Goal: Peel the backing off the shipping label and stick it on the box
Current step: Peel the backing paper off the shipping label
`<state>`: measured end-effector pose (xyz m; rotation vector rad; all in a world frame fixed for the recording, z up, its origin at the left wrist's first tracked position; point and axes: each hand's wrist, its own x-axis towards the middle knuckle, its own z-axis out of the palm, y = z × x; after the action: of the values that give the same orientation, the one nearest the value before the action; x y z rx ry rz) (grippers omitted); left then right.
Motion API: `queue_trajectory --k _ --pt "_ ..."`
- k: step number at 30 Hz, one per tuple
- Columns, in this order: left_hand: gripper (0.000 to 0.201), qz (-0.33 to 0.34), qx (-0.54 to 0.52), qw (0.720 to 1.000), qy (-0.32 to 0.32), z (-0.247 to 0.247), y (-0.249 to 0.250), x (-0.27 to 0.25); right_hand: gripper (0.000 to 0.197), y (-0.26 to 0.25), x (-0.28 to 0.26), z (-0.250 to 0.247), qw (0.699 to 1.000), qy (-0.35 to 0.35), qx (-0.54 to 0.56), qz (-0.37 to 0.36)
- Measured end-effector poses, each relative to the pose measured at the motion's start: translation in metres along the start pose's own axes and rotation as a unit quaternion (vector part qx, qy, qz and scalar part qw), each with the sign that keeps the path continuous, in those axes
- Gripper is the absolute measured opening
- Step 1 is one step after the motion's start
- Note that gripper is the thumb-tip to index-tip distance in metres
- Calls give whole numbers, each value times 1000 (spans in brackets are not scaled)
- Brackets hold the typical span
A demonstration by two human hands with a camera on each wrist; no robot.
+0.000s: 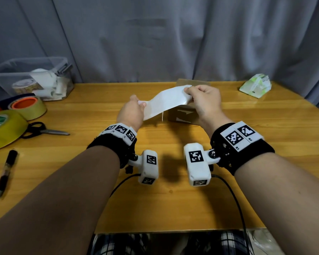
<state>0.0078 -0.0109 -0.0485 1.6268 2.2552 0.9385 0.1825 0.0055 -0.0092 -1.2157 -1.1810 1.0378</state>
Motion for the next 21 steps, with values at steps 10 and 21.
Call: queue_trajectory --k 10,21 --pt "32 -23 -16 1000 5 1 -3 2 25 3 1 -2 999 44 28 -12" --pt "34 -63 -13 998 1 3 -18 1 30 -2 3 -5 997 57 20 -54"
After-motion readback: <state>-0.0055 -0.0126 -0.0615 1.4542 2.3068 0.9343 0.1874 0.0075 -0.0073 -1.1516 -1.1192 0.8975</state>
